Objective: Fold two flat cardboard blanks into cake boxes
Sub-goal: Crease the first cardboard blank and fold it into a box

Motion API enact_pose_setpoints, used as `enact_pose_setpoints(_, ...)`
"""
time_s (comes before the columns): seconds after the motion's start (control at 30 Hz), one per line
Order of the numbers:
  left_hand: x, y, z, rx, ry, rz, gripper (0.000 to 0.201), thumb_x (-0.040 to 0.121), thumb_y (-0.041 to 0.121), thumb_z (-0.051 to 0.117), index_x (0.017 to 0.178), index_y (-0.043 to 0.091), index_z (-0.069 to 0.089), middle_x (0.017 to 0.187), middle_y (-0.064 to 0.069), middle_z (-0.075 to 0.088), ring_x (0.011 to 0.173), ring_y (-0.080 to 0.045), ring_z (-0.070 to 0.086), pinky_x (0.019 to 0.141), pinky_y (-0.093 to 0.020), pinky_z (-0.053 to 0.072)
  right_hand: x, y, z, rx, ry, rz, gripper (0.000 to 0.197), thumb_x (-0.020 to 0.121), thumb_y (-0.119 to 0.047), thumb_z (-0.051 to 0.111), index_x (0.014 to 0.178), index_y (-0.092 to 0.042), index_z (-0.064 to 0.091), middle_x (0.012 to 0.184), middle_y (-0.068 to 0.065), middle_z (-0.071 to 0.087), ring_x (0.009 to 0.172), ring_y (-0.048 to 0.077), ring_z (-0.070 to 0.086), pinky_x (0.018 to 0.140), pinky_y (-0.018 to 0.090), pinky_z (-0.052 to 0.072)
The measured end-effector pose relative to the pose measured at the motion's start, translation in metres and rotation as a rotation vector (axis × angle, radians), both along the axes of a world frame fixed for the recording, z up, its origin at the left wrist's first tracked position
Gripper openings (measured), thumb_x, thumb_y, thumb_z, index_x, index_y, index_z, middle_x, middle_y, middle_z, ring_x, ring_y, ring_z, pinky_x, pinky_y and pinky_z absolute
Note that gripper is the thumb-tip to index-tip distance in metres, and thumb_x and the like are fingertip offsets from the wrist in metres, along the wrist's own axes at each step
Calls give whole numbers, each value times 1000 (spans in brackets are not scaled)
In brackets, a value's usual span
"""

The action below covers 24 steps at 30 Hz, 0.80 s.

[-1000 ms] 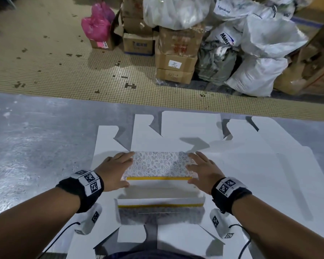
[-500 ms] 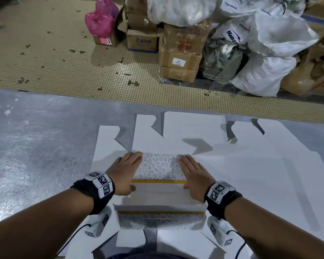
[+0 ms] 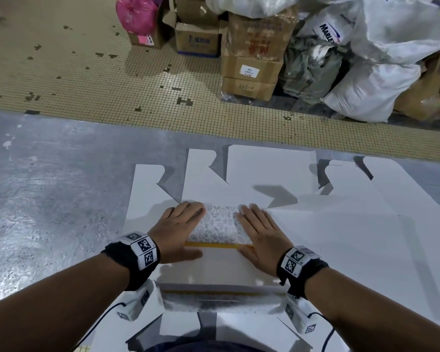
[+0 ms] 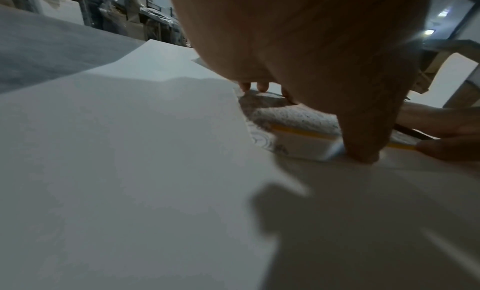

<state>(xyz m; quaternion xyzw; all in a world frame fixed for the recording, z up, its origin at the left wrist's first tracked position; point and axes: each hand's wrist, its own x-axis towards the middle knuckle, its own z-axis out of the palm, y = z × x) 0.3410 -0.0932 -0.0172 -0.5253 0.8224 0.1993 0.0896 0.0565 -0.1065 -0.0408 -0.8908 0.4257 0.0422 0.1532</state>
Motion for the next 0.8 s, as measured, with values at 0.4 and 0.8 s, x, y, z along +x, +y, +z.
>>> enact_pose_setpoints(0.4, -2, -4, -11, -45, -12, -62, 108, 70, 84, 47, 157, 26, 18, 165, 8, 18, 139, -29, 25, 106, -49, 36, 12, -6, -9, -44, -45, 48, 83, 82, -50, 48, 153, -13, 28, 160, 9, 28, 150, 27, 20, 122, 47, 15)
enact_pose_setpoints(0.8, -12, -3, -12, -79, 52, -100, 110, 71, 73, 54, 158, 16, 19, 165, 6, 15, 144, -21, 20, 111, -44, 31, 19, -4, -15, -69, -19, 77, 86, 89, -55, 43, 156, -7, 19, 164, 9, 20, 153, 24, 8, 122, 49, 10)
